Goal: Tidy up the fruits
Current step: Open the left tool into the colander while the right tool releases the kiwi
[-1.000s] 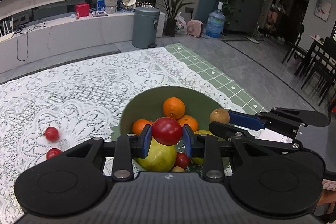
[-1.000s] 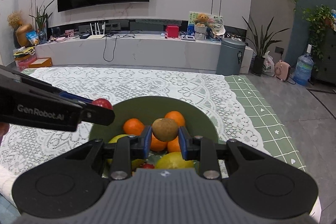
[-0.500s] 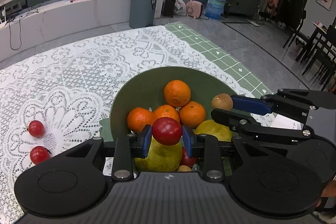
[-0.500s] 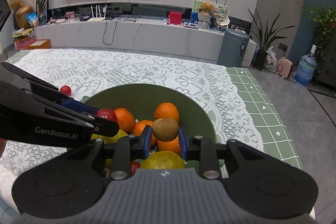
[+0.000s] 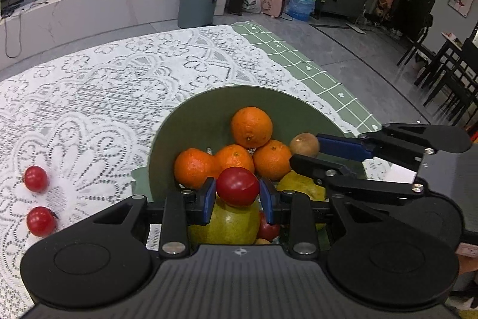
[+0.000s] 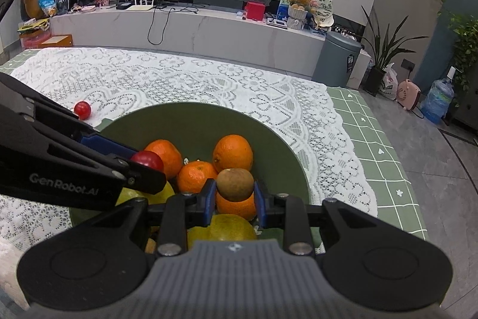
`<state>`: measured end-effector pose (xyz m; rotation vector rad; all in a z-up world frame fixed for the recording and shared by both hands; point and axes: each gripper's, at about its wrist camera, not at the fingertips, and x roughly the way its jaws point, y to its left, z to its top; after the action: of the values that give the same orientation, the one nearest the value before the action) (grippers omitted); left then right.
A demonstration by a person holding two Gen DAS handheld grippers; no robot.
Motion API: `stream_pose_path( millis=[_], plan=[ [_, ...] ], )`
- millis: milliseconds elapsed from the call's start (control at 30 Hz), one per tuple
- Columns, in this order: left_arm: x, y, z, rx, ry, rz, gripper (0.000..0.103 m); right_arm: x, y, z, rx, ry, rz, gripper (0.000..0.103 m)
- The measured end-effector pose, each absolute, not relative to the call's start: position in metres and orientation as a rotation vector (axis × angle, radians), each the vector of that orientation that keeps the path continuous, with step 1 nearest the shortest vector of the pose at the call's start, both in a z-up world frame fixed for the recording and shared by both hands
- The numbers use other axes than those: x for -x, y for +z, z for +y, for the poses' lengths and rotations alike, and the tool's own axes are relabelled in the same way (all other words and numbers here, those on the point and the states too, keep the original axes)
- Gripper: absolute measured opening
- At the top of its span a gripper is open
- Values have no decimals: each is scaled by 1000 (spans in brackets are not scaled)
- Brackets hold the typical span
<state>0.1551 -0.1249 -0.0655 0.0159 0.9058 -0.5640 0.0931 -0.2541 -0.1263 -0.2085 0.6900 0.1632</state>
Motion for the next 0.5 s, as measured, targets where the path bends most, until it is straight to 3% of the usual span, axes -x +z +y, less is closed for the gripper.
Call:
stream_pose_path(
  millis=[500],
  plan=[
    [-159, -68, -123, 3, -593, 932, 36, -106, -142, -251, 227, 176, 759, 24]
  ],
)
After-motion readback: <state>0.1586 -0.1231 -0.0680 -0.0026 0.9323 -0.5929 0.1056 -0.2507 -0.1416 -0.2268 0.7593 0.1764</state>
